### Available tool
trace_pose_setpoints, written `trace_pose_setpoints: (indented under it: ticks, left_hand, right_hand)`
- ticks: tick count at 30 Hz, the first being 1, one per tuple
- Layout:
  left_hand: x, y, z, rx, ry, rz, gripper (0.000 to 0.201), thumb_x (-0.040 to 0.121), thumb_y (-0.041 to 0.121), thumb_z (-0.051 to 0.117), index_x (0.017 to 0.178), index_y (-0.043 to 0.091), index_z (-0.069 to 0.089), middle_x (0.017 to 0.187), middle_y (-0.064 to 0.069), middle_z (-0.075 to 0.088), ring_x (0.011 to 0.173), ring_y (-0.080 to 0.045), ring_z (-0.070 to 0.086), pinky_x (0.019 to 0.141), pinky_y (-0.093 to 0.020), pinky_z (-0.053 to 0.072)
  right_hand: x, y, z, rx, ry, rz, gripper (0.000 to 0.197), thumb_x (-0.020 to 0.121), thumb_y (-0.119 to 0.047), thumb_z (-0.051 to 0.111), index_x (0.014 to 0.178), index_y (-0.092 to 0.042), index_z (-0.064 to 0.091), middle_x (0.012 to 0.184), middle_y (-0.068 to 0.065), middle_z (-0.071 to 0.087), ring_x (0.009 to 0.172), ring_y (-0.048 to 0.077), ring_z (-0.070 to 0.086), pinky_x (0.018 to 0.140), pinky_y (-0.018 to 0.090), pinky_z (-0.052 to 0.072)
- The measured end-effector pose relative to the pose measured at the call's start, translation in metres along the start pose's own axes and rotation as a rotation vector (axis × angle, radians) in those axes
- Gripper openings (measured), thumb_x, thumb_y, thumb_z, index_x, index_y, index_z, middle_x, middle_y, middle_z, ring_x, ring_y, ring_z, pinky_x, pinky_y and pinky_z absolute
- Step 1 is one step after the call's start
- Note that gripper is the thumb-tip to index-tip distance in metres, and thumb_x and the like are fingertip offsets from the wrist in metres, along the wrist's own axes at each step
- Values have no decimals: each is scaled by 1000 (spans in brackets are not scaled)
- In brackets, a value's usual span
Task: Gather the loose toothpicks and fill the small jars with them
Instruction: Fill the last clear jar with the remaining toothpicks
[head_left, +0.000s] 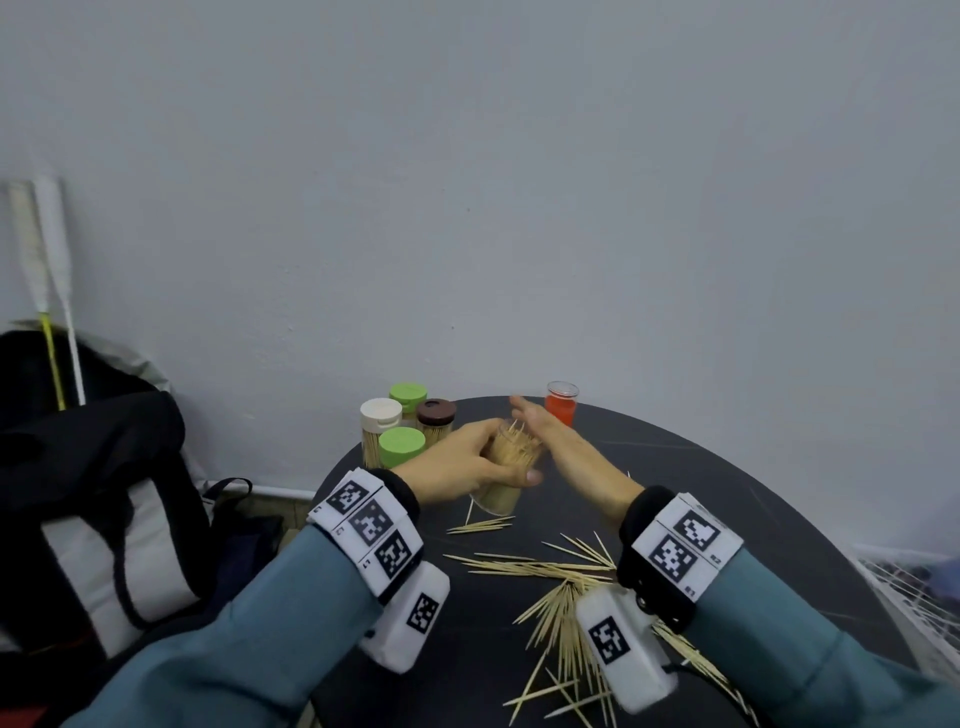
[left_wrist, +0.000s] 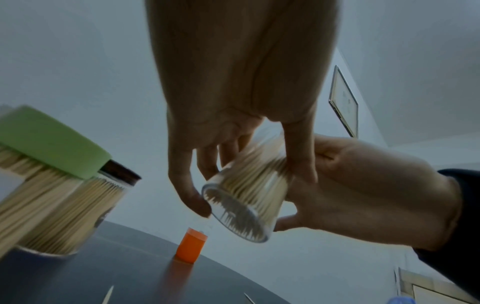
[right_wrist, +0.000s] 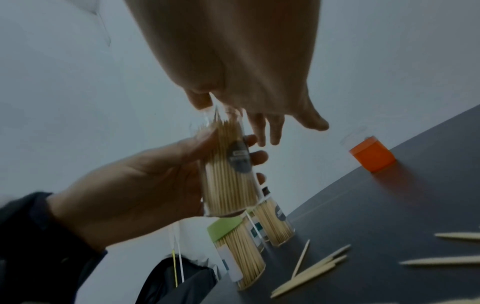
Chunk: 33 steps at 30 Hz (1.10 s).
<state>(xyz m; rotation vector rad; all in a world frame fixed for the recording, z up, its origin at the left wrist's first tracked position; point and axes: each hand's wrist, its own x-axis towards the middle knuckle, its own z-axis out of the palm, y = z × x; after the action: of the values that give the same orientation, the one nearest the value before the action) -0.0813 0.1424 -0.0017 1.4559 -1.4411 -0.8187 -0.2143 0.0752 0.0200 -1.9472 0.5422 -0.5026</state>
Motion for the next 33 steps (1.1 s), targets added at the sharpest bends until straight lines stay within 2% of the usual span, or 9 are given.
trace_pose_setpoints:
  ticks: [3, 6, 10, 12, 14, 16, 20, 26, 33]
  left_hand:
    - [2, 13, 7, 32, 7, 15, 47, 73, 29, 77, 109, 9, 56, 92, 2, 61, 90, -13, 57, 90, -34, 45]
    - [6, 24, 19, 67, -34, 33, 38, 81, 17, 73, 111, 8, 54, 95, 1, 60, 91, -12, 56, 89, -30, 46]
    - [12, 38, 37, 84, -70, 60, 35, 81, 16, 72, 110, 11, 54, 93, 2, 60, 88, -10, 56, 83, -23, 45]
    - [16, 42, 48, 91, -84, 66, 40, 80, 17, 73, 114, 7, 54, 97, -2, 60, 90, -12, 57, 84, -26, 45]
    - [20, 48, 60, 99, -119, 72, 43, 80, 17, 73, 116, 6, 53, 99, -4, 60, 91, -13, 57, 85, -26, 46]
    - [25, 53, 71, 102, -141, 70, 40, 81, 16, 73, 114, 5, 53, 95, -2, 58, 87, -11, 56, 81, -22, 45]
    - [34, 56, 87, 129, -118, 54, 43, 77, 22, 76, 111, 6, 55, 93, -2, 59, 87, -14, 56, 85, -30, 47]
    - [42, 66, 103, 200, -59, 55, 39, 75, 21, 79, 106, 7, 60, 94, -2, 62, 89, -14, 57, 80, -25, 47]
    - [41, 68, 113, 233, -8, 24, 63, 71, 23, 81, 124, 12, 49, 110, 4, 53, 105, -12, 50, 80, -20, 41]
  right_hand:
    - [-1, 0, -15, 5, 82, 11, 46, 101, -32, 27, 145, -20, 27, 150, 0, 31, 138, 11, 29, 103, 19, 22]
    - [-7, 1, -26, -38, 35, 69, 46, 100, -23, 35, 145, -15, 28, 148, -2, 31, 138, 14, 29, 98, 16, 25]
    - [-19, 5, -48, -27, 116, 71, 46, 98, -28, 41, 141, -13, 37, 144, 4, 41, 132, 15, 38, 110, 28, 30]
    - [-31, 5, -58, -54, 106, 94, 45, 98, -27, 42, 139, -11, 38, 135, 0, 46, 126, 12, 43, 103, 22, 36]
    - [-44, 5, -68, -83, 96, 129, 40, 98, -25, 41, 136, -11, 39, 124, -2, 48, 115, 7, 44, 82, 7, 41]
    - [-53, 8, -82, -104, 161, 140, 38, 99, -26, 37, 133, -10, 43, 126, 3, 51, 110, 8, 45, 75, 5, 40]
    - [-73, 25, -117, -166, 232, 213, 37, 100, -27, 35, 130, -7, 46, 127, 11, 54, 118, 17, 49, 94, 19, 34]
    - [-103, 67, -151, -814, -154, 551, 51, 90, -29, 59, 137, -21, 39, 140, 6, 43, 127, 19, 44, 104, 29, 36]
    - [-106, 85, -146, -1000, -321, 523, 59, 85, -4, 61, 136, -27, 44, 139, 0, 46, 125, 19, 45, 100, 26, 39]
